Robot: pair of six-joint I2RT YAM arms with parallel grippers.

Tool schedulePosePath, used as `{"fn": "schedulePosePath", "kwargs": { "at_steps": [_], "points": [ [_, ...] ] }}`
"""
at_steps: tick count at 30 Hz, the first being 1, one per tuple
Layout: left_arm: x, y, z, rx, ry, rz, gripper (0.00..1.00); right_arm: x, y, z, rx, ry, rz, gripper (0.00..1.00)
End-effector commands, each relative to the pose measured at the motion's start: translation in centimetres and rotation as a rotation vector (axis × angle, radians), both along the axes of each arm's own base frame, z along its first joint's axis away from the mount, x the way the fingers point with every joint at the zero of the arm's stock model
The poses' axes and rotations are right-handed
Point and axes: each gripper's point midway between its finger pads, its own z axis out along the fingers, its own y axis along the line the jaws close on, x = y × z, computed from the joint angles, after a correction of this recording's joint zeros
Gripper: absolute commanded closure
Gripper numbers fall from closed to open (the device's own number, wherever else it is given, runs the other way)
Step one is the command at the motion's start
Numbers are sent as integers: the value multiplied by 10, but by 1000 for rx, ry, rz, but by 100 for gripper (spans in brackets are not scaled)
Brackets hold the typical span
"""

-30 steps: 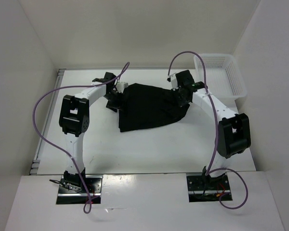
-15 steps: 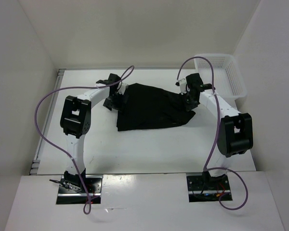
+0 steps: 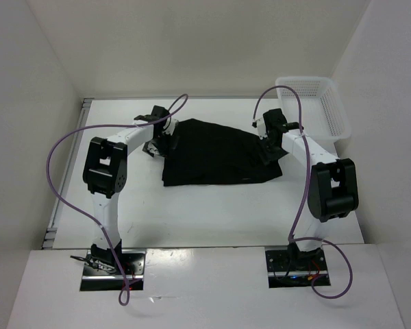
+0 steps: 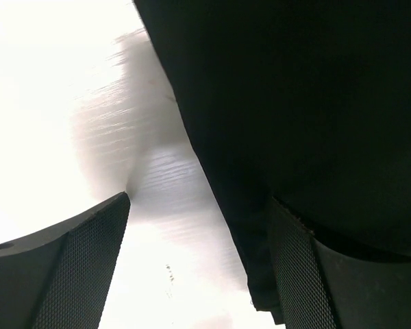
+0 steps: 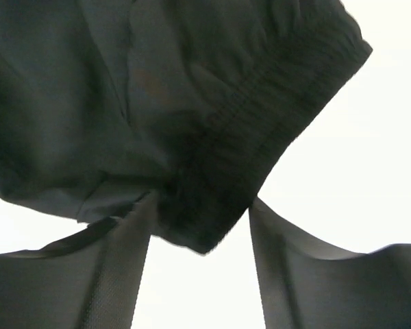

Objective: Fold and stack the shorts
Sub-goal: Fold the shorts

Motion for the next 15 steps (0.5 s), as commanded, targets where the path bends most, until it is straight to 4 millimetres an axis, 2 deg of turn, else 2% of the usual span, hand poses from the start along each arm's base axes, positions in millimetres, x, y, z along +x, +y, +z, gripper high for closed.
{"fn": "schedulePosePath", "kwargs": {
  "at_steps": [1, 3, 5, 6, 7, 8, 9, 10, 11, 12, 13, 14, 15],
  "points": [
    [-18, 49, -15, 181, 66, 51, 14, -5, -22, 10, -107, -50, -52, 36],
    [-21, 61, -22, 186, 89, 75, 14, -12, -29, 17, -141, -61, -44, 31],
    [-21, 64, -15, 151, 87, 88, 14, -14, -34, 22, -165, -75, -43, 28],
    [-18, 60, -2, 125, 58, 85, 14, -14, -34, 26, -163, -87, -44, 28],
    [-20, 57, 5, 102, 55, 79, 14, -3, -22, 44, -146, -153, -24, 28],
    [-17, 42, 16, 72, 34, 49, 14, 3, -16, 52, -151, -182, -3, 35],
    [-9, 27, 33, 21, 4, 24, 14, 16, -3, 70, -130, -256, 14, 40],
    [-5, 16, 46, -8, -21, 2, 14, 21, 7, 79, -128, -291, 32, 45],
    [-4, 6, 55, -33, -24, -17, 14, 24, 32, 80, -123, -307, 101, 50],
    [0, -12, 65, -78, -46, -53, 14, 27, 45, 82, -115, -322, 126, 61],
    [9, -23, 75, -101, -69, -72, 14, 36, 60, 79, -99, -328, 153, 66],
    [9, -33, 72, -116, -56, -92, 13, 35, 79, 72, -65, -309, 202, 75],
    [12, -36, 71, -126, -55, -97, 13, 41, 86, 70, -45, -301, 217, 80]
  ]
}}
